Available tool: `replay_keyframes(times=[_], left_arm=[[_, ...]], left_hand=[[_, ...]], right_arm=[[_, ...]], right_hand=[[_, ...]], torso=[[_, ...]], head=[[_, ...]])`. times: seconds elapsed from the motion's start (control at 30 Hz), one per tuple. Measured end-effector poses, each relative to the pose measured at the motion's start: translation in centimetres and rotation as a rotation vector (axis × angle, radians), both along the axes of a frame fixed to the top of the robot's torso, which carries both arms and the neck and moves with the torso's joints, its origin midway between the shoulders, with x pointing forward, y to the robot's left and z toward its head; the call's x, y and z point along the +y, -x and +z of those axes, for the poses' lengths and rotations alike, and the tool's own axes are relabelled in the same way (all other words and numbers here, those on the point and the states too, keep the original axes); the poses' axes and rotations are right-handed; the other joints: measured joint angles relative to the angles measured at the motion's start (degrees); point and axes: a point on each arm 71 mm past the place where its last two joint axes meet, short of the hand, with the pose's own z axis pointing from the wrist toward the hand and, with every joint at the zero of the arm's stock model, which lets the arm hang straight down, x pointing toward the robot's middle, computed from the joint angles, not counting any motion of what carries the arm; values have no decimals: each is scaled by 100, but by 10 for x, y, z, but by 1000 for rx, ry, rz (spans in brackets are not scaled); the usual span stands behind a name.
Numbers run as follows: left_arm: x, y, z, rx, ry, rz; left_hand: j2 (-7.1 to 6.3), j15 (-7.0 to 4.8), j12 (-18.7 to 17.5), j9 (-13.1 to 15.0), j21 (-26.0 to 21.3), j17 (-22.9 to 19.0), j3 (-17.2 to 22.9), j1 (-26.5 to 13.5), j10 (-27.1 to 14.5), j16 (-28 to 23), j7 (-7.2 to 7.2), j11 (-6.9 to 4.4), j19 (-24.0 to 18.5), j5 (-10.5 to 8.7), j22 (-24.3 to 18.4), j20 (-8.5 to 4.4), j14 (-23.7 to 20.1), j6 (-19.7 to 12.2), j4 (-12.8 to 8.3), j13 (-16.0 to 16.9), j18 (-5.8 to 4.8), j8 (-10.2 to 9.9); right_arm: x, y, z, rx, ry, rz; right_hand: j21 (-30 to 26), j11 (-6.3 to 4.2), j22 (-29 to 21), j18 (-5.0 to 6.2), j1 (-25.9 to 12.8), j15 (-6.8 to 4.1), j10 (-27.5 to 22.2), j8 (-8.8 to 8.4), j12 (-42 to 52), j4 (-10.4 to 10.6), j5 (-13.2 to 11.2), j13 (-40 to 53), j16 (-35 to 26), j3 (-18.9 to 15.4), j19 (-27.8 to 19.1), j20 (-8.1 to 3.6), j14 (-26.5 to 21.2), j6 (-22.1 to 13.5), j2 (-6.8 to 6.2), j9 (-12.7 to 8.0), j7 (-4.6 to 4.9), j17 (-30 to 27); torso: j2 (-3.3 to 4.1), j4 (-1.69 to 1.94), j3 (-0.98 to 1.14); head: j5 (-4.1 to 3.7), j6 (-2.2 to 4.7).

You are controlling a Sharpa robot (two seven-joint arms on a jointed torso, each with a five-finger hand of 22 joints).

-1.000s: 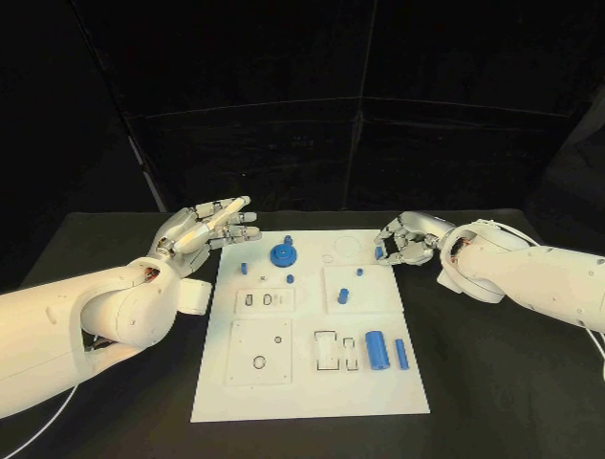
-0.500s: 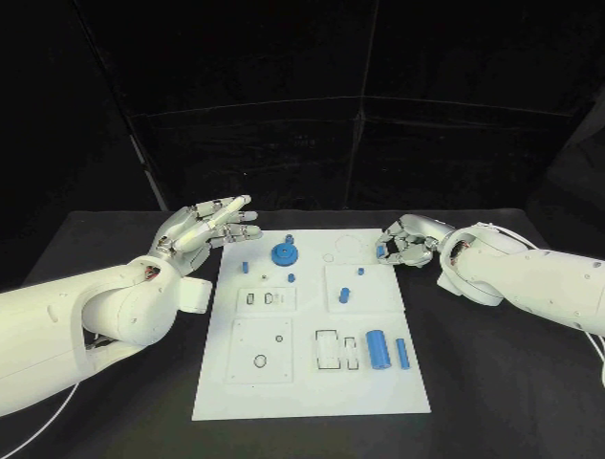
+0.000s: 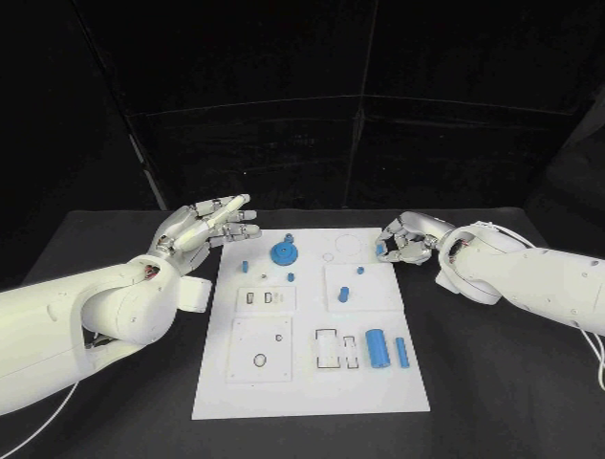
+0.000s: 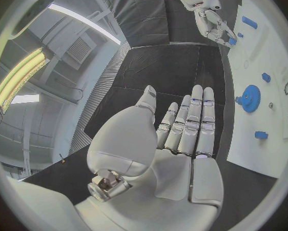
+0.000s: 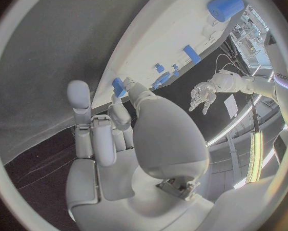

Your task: Assemble the parts on the task board

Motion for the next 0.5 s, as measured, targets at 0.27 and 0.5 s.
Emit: replay_keyframes(times=[0.27,0.5], left_arm=[[0,0,0,1,0,0],[0,0,0,1,0,-1]], left_hand=[[0,0,-23,0,0,0,0,0,0,0,0,0,0,0,1,0,0,0,0,0,0,0],[0,0,-23,0,0,0,0,0,0,0,0,0,0,0,1,0,0,0,0,0,0,0]], right_arm=[[0,-1,0,-6,-10,-10],[1,-2,0,-7,-15,-12]], right_hand=[[0,-6,11,0,1,-17,47,33,41,0,0,41,0,0,20,-20,-14,43,46,0,-26,0],[0,-55,33,0,89,-77,96,151,63,-17,-32,87,0,26,41,-41,8,280,130,27,-90,0]], torso=[[0,0,0],[0,0,-1]], head=[[-4,-1],[-5,-9]])
